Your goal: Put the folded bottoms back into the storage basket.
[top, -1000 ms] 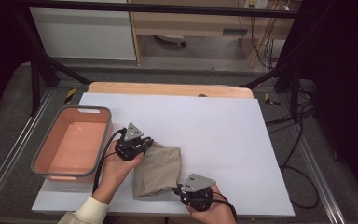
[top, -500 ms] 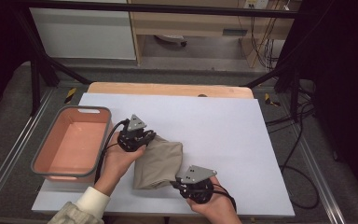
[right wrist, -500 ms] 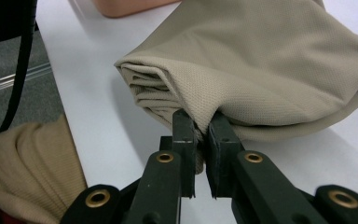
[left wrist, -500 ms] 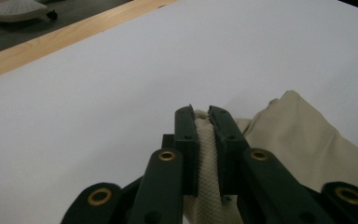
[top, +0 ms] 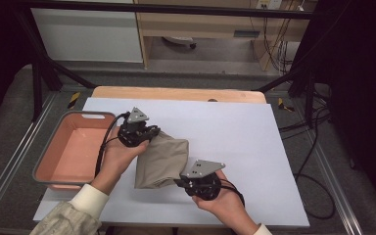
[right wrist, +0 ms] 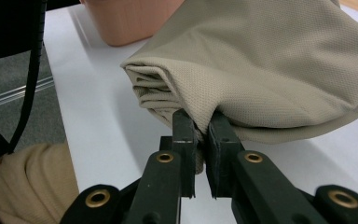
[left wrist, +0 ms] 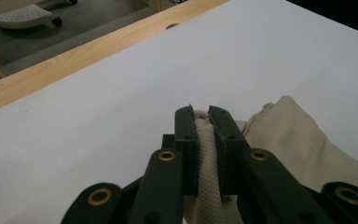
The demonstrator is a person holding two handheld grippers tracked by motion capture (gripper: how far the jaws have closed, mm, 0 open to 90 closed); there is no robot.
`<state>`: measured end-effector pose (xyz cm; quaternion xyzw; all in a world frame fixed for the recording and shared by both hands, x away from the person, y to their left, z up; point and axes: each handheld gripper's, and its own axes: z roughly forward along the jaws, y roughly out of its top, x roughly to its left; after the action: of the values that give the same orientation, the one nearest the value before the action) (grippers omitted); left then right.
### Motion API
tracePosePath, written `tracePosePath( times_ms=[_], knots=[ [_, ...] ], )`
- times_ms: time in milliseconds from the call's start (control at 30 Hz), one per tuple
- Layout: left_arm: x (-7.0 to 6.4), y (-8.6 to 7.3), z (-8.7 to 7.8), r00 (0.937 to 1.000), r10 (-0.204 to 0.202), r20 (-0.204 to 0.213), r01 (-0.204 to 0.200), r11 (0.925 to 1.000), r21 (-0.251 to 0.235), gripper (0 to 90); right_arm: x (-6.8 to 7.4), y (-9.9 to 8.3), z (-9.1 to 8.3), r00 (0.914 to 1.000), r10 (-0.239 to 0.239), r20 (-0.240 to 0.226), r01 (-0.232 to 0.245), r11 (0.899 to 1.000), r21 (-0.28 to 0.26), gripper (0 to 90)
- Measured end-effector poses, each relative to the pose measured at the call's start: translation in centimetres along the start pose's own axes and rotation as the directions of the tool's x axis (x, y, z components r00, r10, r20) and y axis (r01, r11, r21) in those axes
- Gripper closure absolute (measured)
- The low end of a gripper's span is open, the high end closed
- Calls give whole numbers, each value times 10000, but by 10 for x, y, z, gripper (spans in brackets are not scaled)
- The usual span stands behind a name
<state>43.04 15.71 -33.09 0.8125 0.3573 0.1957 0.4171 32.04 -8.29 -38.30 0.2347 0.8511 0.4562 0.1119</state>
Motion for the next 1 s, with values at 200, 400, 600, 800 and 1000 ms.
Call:
tracePosePath(
  times_ms=[200,400,600,800,1000],
  knots=[
    [11,4,-13,9998,-47,-178,46,10000,-66,828,-1,17,6,9995,-194,-231,194,9998,3,837],
    [23,7,-29,9993,-51,-363,48,9999,-106,828,0,33,17,9987,-288,-428,285,9996,-75,837],
    [36,10,-44,9984,-86,-555,76,9998,-170,828,1,49,27,9978,-353,-569,343,9992,-186,837],
    [51,10,-54,9967,-196,-791,175,9995,-272,828,2,65,37,9967,-411,-694,390,9987,-317,837],
    [67,10,-66,9946,-296,-993,257,9989,-402,828,1,83,50,9954,-556,-777,531,9980,-335,837]
  ],
)
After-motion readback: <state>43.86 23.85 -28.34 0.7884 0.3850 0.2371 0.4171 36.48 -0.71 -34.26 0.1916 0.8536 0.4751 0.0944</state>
